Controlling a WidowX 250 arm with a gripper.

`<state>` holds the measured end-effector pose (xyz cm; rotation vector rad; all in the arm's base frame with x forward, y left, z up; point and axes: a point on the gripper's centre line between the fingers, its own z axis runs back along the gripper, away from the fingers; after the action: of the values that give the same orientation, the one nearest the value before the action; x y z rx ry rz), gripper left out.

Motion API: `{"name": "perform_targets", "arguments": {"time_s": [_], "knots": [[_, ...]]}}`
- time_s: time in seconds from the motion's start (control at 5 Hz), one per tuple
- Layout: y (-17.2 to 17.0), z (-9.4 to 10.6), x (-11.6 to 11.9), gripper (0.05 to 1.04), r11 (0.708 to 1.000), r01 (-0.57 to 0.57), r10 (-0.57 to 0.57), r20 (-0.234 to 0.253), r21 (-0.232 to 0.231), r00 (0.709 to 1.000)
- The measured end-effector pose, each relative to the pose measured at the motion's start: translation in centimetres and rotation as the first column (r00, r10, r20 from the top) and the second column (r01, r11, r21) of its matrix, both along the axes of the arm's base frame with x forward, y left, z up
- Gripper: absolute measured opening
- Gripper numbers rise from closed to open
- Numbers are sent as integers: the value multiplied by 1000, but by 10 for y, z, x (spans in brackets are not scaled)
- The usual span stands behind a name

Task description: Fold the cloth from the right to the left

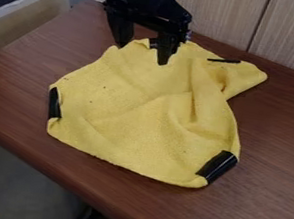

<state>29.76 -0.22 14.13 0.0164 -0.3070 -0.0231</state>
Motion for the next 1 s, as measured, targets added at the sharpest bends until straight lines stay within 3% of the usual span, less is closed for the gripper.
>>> {"name": "perform_targets", "arguments": {"time_s": [0.2,0.6,0.8,1.0], "knots": [[-2,-8,0,1000,1000,1,-1,-26,-5,1000],[-51,-18,-1,1000,984,176,-178,-41,-40,983],[-80,-27,-8,1000,961,268,-269,-16,-71,963],[-116,-33,-25,1000,927,364,-368,-29,-85,929]]}}
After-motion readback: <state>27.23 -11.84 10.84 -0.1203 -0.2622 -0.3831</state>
